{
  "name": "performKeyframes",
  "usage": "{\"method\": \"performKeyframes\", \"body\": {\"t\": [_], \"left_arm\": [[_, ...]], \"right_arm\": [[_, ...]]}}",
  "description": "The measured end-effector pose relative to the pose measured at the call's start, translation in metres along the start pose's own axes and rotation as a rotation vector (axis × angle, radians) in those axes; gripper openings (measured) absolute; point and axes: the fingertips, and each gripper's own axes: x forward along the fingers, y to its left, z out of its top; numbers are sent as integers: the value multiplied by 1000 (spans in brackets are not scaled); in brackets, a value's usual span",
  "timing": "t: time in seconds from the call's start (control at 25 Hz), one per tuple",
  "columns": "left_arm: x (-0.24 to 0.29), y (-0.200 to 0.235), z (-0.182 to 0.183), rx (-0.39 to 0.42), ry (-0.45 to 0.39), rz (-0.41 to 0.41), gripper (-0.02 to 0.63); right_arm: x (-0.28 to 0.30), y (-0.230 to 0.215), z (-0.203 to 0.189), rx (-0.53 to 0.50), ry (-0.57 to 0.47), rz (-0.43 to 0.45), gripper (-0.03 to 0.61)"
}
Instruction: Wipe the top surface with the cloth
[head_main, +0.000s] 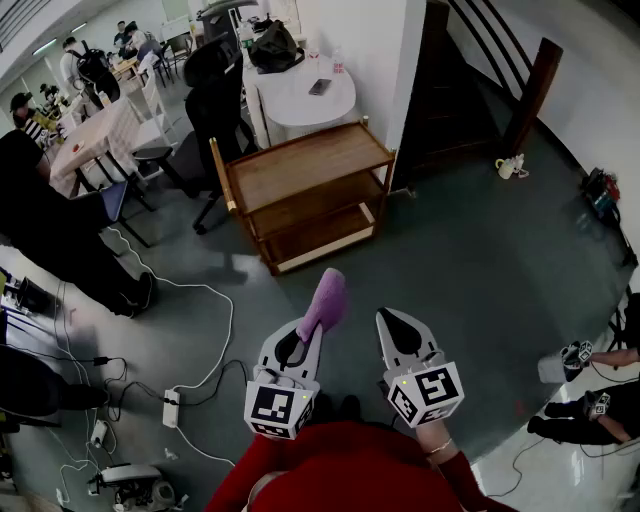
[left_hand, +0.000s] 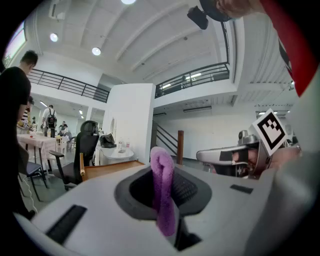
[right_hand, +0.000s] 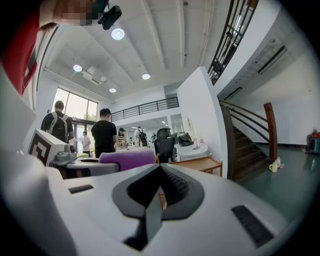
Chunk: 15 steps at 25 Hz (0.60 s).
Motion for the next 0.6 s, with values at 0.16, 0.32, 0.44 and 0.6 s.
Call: {"method": "performKeyframes", "body": {"t": [0.16,0.32,0.44,0.6], "left_arm": [[0,-2,-6,-3,1,-8,54],[1,-4,-8,-5,5,-10,54],[1,-5,-9,-8,9,-12,54],[4,-4,-13,-12,22,-9,54]], "right_arm": [[0,-1,0,3,4,4,11],[0,-2,-3,6,11,8,11],[0,-3,-4,8,14,10,11],[2,-6,-5,30,17,13,11]]}}
